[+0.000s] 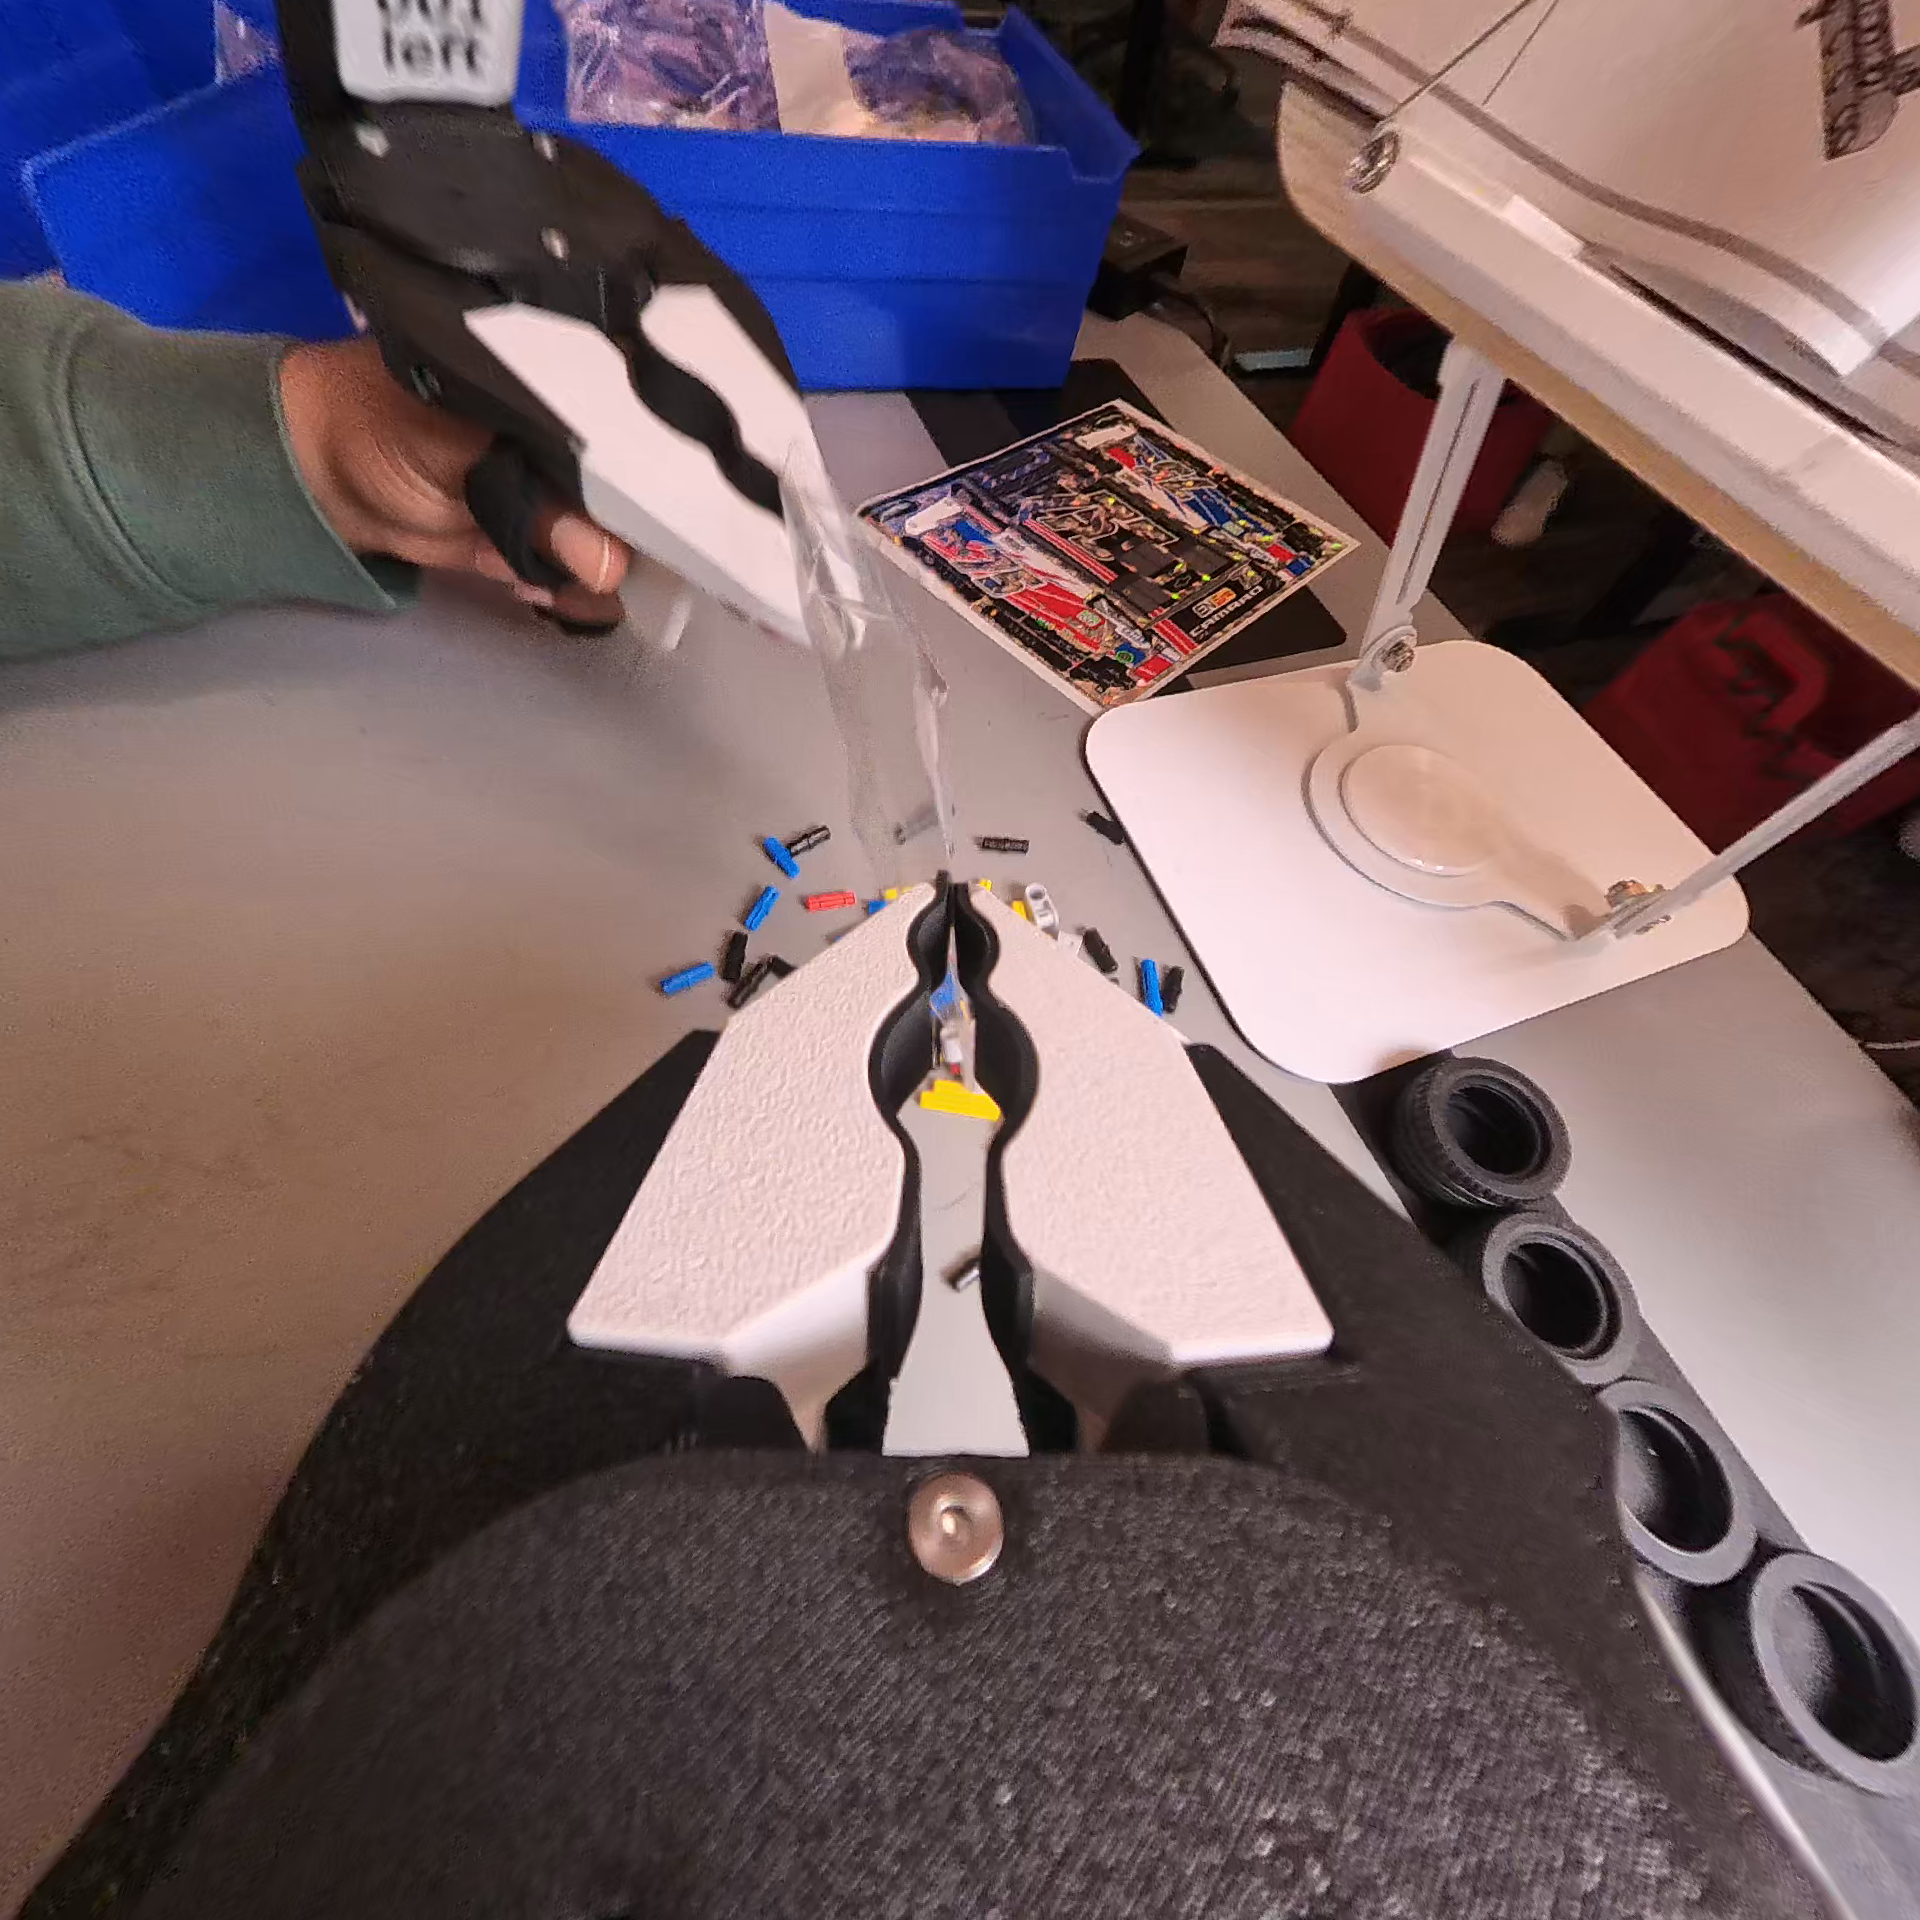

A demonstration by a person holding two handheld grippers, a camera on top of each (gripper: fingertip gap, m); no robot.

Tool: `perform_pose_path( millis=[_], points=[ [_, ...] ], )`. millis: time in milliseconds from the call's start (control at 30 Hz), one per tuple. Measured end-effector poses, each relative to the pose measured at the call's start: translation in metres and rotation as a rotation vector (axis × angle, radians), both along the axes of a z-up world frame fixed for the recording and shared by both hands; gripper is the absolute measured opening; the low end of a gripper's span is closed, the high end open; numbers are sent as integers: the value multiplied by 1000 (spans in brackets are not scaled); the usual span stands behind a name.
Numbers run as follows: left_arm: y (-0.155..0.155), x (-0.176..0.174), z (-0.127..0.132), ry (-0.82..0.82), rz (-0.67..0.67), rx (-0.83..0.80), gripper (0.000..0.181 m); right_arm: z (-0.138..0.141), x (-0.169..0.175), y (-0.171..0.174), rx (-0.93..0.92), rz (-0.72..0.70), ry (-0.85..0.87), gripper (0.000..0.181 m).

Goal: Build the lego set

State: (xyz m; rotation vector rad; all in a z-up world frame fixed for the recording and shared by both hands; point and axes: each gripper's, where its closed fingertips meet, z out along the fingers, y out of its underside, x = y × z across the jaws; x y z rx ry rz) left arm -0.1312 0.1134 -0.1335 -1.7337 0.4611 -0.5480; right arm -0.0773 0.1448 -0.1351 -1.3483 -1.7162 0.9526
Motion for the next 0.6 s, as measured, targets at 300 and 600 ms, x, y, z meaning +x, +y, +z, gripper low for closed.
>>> perform_pose_path(
  millis=[300,600],
  points=[
    [-8,0,7,26,-11,-2,0,-3,6,-14,-9,64,8,0],
    [-20,17,19,-103,-100,-43,0,18,19,-24,-156,103,93,0]
  ],
)
